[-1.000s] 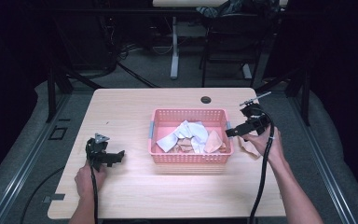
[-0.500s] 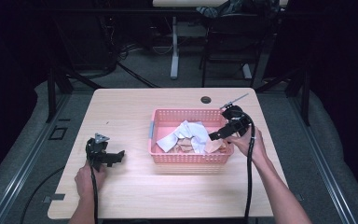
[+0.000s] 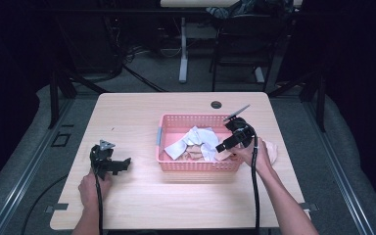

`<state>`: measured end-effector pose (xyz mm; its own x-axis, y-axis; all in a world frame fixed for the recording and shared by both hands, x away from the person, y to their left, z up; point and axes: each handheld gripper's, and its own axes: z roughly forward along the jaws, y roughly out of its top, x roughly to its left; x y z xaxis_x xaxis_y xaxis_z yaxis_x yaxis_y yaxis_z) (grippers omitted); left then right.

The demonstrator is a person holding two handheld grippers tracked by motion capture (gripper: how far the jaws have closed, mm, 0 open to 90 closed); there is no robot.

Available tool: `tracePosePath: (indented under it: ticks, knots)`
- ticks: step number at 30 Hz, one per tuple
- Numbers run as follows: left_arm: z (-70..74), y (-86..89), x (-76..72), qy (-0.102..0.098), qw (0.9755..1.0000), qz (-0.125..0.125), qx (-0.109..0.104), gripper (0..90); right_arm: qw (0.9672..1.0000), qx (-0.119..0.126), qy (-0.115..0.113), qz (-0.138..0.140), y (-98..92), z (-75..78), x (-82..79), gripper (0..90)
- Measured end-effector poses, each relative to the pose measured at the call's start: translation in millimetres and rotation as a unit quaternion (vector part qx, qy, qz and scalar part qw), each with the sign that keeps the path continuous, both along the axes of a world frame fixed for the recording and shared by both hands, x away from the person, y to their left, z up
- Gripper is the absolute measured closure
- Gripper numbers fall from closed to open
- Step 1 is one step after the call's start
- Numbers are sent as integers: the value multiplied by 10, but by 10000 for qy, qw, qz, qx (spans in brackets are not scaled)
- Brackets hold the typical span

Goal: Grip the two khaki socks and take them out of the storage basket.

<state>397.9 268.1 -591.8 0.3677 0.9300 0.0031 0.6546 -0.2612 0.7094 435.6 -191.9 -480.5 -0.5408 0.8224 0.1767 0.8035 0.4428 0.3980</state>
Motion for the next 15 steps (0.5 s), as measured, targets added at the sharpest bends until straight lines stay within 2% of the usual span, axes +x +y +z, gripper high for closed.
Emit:
tracePosePath:
  ticks: [7, 8, 10, 12, 15]
  knots:
    - [0, 0, 0, 2, 10000, -2, 2, 4, 9998, -187, 83, -74, 1, -46, 6, 297]
    - [0, 0, 0, -1, 10000, 0, -1, 4, 9996, -230, 151, -75, 13, -62, 2, 298]
    - [0, 0, 0, 0, 10000, 0, 0, 3, 9995, -268, 141, -106, 28, -111, -5, 298]
    - [0, 1, 0, 2, 10000, -3, 3, 4, 9988, -388, 265, -158, 25, -150, 0, 307]
    - [0, 0, 0, 1, 10000, -2, 2, 4, 9984, -431, 296, -195, 27, -174, 3, 312]
